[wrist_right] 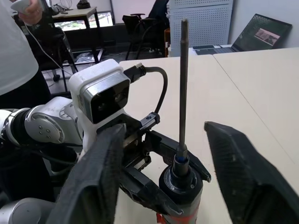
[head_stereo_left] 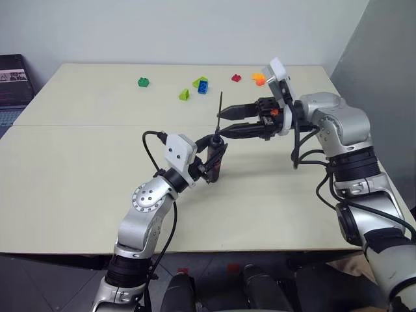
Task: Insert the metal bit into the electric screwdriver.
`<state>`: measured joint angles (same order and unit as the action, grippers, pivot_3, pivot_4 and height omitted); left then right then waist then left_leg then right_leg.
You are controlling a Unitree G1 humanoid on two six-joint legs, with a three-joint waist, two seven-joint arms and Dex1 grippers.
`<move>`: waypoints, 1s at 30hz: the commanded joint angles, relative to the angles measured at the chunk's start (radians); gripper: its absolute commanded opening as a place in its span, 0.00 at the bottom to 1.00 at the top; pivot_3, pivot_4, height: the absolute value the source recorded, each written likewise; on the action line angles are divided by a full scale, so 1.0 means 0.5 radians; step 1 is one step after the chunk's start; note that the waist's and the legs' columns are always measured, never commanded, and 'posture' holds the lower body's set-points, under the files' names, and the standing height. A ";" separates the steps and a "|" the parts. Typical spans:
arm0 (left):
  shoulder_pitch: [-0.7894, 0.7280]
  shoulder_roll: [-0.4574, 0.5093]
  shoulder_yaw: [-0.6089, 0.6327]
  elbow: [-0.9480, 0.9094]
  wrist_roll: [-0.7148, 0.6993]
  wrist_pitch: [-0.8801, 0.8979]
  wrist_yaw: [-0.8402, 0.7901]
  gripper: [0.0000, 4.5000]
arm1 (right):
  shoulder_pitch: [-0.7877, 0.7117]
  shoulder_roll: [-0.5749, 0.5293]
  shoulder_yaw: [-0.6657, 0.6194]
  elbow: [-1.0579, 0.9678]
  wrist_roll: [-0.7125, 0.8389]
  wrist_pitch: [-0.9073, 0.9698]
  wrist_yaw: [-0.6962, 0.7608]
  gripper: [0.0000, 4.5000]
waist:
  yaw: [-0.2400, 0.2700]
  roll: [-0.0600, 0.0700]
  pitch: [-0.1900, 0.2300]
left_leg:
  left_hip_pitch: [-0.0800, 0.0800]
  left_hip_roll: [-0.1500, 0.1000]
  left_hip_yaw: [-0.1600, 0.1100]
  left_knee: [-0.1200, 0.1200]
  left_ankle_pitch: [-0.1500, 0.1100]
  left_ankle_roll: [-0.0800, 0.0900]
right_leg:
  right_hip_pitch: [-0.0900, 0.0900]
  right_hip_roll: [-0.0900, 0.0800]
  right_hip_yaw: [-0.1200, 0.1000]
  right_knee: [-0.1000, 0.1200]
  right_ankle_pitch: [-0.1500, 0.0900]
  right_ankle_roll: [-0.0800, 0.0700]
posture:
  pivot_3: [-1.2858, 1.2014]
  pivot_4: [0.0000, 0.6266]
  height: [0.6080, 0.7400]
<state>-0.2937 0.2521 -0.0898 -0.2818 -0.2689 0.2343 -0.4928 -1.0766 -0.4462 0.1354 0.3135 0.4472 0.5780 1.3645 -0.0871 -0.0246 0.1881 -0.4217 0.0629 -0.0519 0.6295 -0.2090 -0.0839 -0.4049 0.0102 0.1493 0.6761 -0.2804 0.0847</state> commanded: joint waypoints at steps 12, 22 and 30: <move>-0.310 0.136 0.043 0.048 0.110 0.024 0.001 0.36 | 0.485 -0.424 -0.272 -0.798 -0.027 -0.048 -0.322 1.00 | 0.007 0.000 0.000 | -0.003 0.000 0.001 0.000 0.000 0.000 | -0.001 0.000 0.001 -0.003 -0.004 0.007 | 0.52 0.24 1.00; -1.200 0.699 -0.439 0.783 0.716 0.014 -0.560 0.36 | 0.976 -0.807 -0.549 -1.465 0.016 0.105 -0.592 1.00 | 0.022 -0.002 0.001 | -0.008 -0.001 -0.001 -0.002 0.000 0.000 | -0.002 -0.001 -0.002 -0.011 -0.005 0.008 | 0.52 0.24 1.00; -1.674 0.531 -0.904 1.777 1.073 -0.541 -1.006 0.36 | 1.233 -1.194 -0.686 -1.724 0.099 0.298 -0.572 1.00 | 0.062 0.000 0.003 | -0.019 -0.001 -0.001 -0.004 0.000 0.000 | -0.005 -0.002 -0.004 -0.027 0.000 0.000 | 0.52 0.24 1.00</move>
<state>-1.0661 0.5482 -0.5353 0.5340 0.2494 0.0368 -0.9607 -0.4644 -1.0144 -0.1667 -0.5087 0.4784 0.7117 1.0820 -0.0561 -0.0245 0.1896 -0.4316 0.0624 -0.0521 0.6276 -0.2093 -0.0837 -0.4075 0.0091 0.1474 0.6624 -0.2804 0.0847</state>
